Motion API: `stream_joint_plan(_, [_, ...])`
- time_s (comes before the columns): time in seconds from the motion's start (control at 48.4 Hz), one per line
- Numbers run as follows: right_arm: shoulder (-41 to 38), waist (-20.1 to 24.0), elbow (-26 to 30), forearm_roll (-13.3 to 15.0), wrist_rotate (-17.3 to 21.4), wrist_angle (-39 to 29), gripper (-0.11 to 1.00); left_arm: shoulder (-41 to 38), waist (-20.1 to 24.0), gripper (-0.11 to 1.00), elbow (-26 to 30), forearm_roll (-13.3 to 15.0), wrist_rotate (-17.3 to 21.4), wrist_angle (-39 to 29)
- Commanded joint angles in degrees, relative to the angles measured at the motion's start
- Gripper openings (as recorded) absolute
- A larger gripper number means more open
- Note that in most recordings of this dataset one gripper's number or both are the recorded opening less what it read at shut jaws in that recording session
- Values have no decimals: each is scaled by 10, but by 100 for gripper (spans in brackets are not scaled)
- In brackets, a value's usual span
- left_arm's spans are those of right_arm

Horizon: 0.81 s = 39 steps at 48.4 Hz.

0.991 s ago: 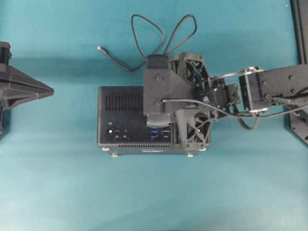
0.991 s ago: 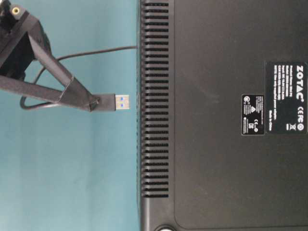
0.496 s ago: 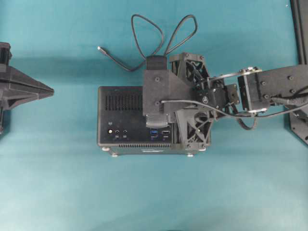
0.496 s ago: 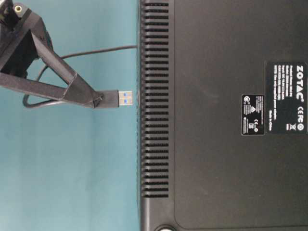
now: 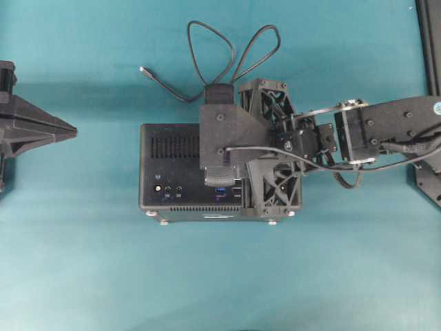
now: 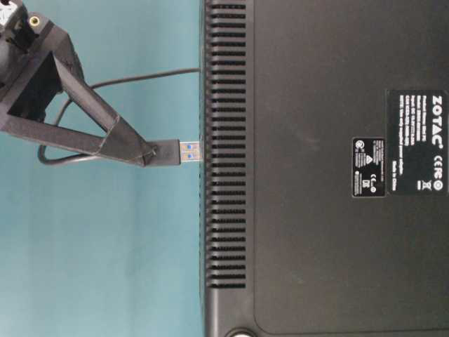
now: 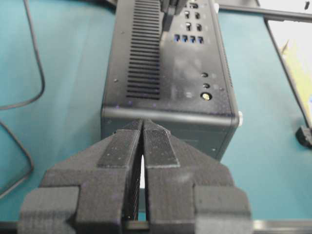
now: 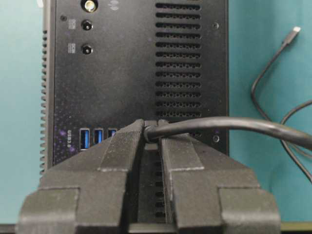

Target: Insert the USB into the PC box with both arms.

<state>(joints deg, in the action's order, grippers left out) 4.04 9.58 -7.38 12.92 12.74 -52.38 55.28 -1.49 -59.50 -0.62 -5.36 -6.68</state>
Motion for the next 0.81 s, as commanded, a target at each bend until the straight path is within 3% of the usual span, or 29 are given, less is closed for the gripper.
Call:
stream_joint_plan(0.0, [7, 3, 4, 1, -6, 1, 12, -2, 0, 0, 7, -1, -2, 3])
stream_joint_plan(0.785, [13, 11, -3, -16, -4, 1, 12, 8, -1, 0, -4, -1, -8, 3])
